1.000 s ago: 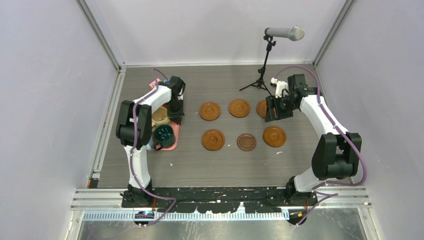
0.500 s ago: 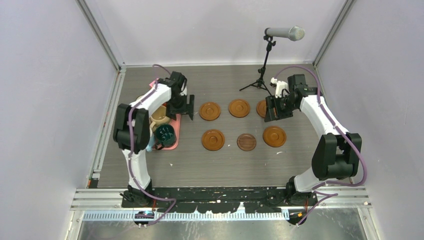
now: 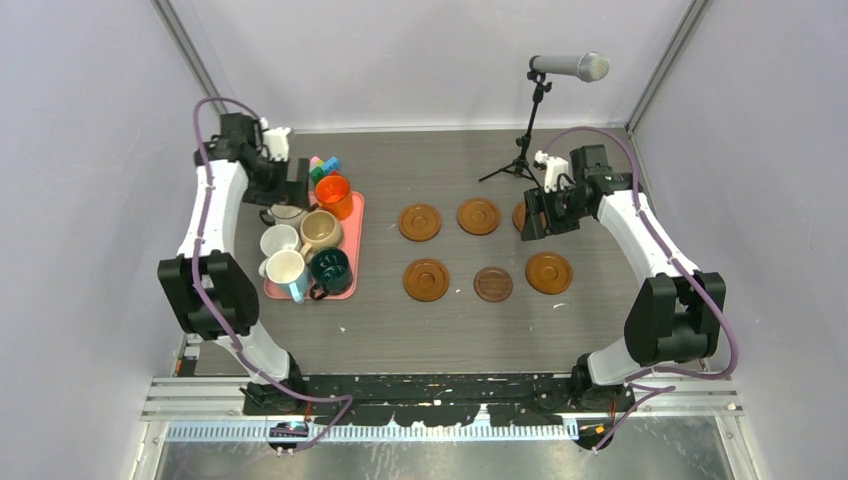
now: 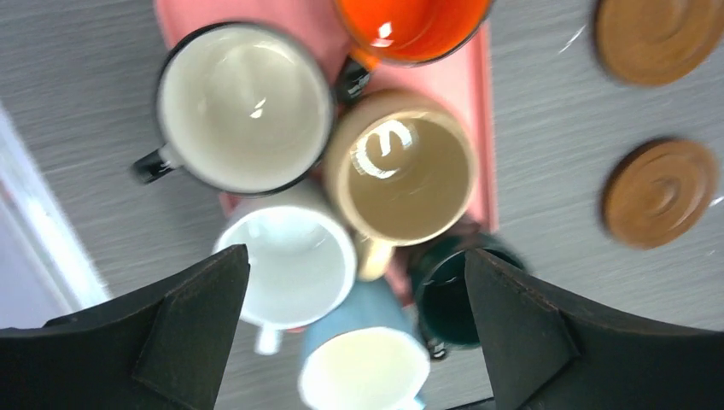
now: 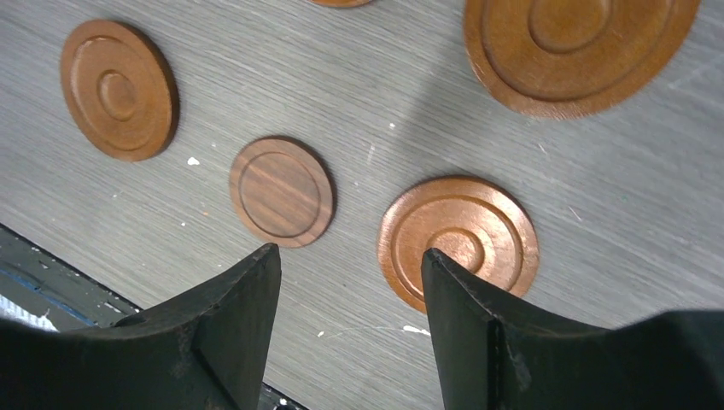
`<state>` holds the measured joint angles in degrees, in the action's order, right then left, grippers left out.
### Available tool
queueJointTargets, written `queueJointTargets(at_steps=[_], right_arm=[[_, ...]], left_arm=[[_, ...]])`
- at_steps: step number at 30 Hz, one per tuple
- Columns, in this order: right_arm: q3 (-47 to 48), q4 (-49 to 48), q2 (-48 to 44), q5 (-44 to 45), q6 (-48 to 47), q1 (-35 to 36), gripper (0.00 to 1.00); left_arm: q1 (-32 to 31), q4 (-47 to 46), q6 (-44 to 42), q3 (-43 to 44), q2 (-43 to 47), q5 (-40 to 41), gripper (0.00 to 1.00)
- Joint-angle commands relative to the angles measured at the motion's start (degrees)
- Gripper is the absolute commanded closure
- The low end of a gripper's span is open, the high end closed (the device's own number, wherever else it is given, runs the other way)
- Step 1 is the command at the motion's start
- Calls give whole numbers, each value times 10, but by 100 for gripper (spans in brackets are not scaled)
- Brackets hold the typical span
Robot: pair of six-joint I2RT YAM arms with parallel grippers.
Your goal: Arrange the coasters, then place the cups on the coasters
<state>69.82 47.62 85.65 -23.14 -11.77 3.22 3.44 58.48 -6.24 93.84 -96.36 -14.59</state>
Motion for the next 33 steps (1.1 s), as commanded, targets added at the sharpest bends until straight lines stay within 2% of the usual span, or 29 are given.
queueJointTargets(at_steps=[1,4,6,13,19,22,28,33], right_arm=[[66,-11,13,-15,9,38,34],[99,-1,37,-18,7,53,34],[117,3,50,-29,4,57,34],[208,38,93,-65,-8,58,34],[275,64,133,-91,-24,63,34],[290,69,148,-105,-33,64,34],[288,69,166,-116,-39,68,34],[260,66,157,-122,-40,68,34]], left_arm=[[77,62,-202,38,-14,-42,0],[126,65,-286,69,-39,-52,2],[146,51,-333,81,-57,-58,6],[157,33,-491,86,-115,-88,18],[159,31,-577,111,-170,-114,28],[159,25,-608,118,-191,-116,31],[160,24,-667,120,-220,-116,38],[160,40,-694,118,-243,-136,40]])
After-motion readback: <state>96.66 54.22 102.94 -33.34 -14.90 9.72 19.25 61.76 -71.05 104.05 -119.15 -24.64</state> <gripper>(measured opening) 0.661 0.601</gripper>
